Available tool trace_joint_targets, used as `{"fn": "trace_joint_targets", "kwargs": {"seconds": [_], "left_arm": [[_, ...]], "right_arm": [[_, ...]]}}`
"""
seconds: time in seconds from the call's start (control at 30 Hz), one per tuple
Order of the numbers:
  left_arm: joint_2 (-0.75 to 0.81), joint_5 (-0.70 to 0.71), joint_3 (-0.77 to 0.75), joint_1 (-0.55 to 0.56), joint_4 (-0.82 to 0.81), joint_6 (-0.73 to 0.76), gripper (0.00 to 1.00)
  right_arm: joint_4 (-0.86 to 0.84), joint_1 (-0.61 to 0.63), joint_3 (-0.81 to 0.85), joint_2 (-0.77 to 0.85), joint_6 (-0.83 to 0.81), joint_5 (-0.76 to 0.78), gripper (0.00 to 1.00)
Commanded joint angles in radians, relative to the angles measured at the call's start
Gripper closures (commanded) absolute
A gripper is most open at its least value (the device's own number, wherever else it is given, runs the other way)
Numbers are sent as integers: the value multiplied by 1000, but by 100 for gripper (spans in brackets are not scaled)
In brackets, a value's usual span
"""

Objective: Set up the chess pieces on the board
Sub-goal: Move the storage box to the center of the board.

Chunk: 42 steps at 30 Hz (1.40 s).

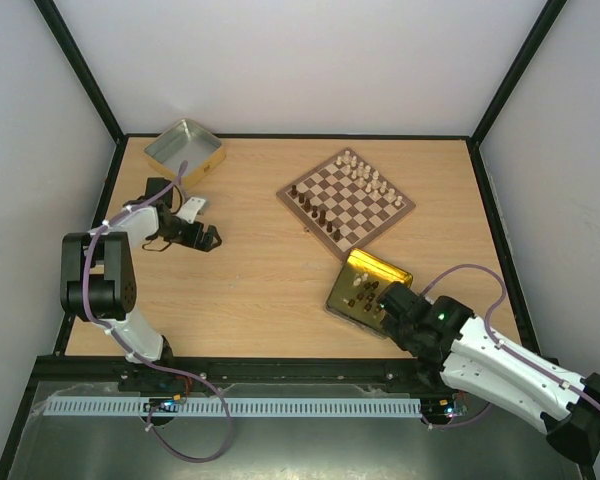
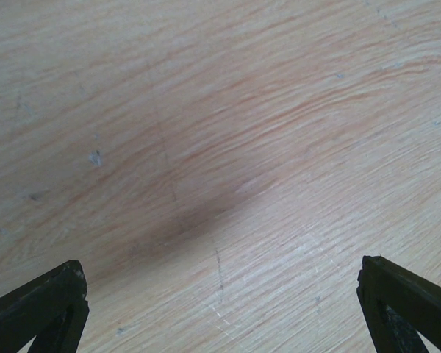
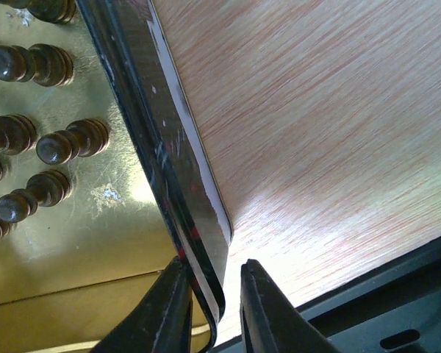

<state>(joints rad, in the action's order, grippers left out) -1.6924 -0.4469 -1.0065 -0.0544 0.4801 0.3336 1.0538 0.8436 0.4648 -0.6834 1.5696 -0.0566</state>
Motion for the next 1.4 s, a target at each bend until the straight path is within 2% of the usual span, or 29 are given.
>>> {"fn": "trace_joint_targets", "kwargs": {"seconds": [0.0, 0.3, 0.53, 0.63, 0.73, 0.87, 1.1, 1.37], "left_arm": [[2, -17, 29, 5, 1, 16, 0], [10, -13, 46, 5, -9, 21, 0], [11, -9, 41, 5, 0, 27, 0], [16, -9, 43, 4, -1, 27, 0], [17, -5, 45, 5, -1, 24, 0], [25, -3, 48, 5, -4, 20, 0], [27, -4, 43, 5, -3, 12, 0], [34, -9, 65, 5, -6, 12, 0]], "right_arm": [[87, -5, 31, -10, -12, 43, 80], [45, -5, 130, -116, -70, 65, 77], [138, -2, 307, -149, -105, 146, 77], [148, 36, 427, -255, -173, 172, 78], [148, 125, 612, -431, -231, 236, 80], [56, 190, 769, -666, -357, 211, 80], [-202, 203, 743, -890, -466, 16, 79], [-283, 184, 725, -1008, -509, 18, 79]]}}
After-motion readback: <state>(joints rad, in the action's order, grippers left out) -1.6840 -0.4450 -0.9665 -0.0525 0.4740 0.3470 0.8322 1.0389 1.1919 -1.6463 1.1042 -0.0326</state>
